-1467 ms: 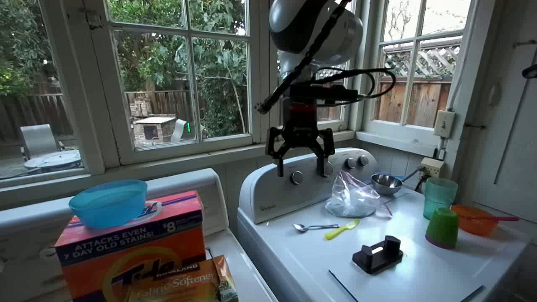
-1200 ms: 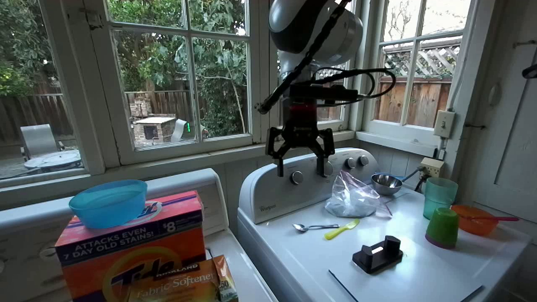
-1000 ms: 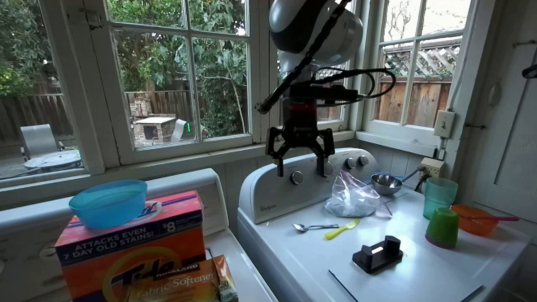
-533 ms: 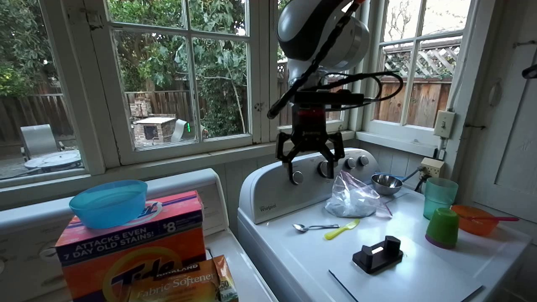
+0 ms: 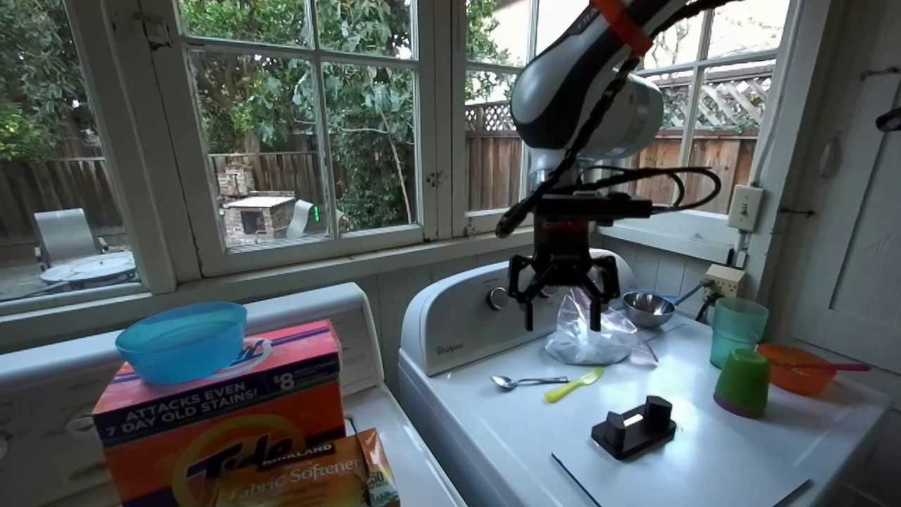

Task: Move the white thing to the left

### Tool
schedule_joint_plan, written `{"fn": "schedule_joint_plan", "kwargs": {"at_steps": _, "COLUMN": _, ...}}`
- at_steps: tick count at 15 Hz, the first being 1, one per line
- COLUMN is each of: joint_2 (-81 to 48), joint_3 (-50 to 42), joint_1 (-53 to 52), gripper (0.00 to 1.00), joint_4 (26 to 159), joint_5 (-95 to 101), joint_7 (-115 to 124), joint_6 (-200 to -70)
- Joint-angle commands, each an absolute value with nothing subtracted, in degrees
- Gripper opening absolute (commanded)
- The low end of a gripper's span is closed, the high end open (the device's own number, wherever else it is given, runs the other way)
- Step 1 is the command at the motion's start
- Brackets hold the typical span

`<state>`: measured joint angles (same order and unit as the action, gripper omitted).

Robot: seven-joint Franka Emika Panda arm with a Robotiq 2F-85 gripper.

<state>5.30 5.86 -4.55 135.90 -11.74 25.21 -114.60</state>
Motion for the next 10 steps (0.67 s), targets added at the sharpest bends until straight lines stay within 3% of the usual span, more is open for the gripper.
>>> {"fn": "schedule_joint_plan", "kwargs": {"at_steps": 1, "joint_2": 8.47, "joint_3": 4.87, "joint_1": -3.57, "gripper": 1.0, "joint_4": 142.99, "joint_5": -11.53, "joint_7": 23.54, "joint_6": -120.97}}
{"fn": "schedule_joint_plan", "kwargs": {"at_steps": 10, "joint_2": 6.55, "joint_3": 4.68, "joint_1": -3.11, "gripper": 1.0, "joint_4": 142.08, "joint_5": -11.42, "joint_7": 24.78, "joint_6": -118.97}}
